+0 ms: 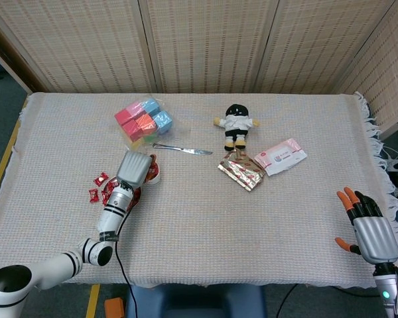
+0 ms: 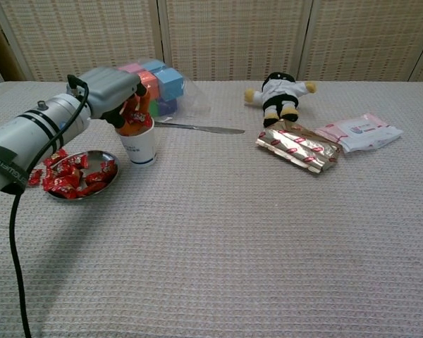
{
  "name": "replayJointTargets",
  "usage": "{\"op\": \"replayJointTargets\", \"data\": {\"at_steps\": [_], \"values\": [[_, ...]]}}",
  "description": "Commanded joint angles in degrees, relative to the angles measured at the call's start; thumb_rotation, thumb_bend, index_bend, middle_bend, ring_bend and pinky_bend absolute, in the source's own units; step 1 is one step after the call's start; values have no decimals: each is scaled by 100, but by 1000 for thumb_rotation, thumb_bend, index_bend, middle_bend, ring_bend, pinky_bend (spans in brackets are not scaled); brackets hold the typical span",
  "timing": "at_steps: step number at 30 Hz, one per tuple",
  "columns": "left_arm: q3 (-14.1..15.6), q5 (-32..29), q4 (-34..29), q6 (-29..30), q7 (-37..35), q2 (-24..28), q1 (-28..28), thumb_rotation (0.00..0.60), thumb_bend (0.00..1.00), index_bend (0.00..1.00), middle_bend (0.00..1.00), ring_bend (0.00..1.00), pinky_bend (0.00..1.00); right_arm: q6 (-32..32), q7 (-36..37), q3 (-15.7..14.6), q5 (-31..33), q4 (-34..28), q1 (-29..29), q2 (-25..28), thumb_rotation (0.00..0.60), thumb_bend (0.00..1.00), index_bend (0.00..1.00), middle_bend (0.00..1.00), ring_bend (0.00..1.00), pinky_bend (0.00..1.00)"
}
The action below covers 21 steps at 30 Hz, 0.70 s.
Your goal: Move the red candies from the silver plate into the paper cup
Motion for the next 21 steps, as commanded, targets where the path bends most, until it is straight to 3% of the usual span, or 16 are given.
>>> {"op": "replayJointTargets", "data": {"at_steps": [1, 21], "values": [[24, 18, 23, 5, -19, -7, 9, 600, 575, 731, 732, 670, 1000, 8, -4, 1, -2, 0, -2, -2, 600, 0, 0, 0, 0, 107], [210, 308, -152, 81, -126, 152, 53, 600, 546, 517, 673, 654, 1000, 16, -31, -2, 4, -16, -7, -9, 600, 0, 0, 0, 0, 107]]}}
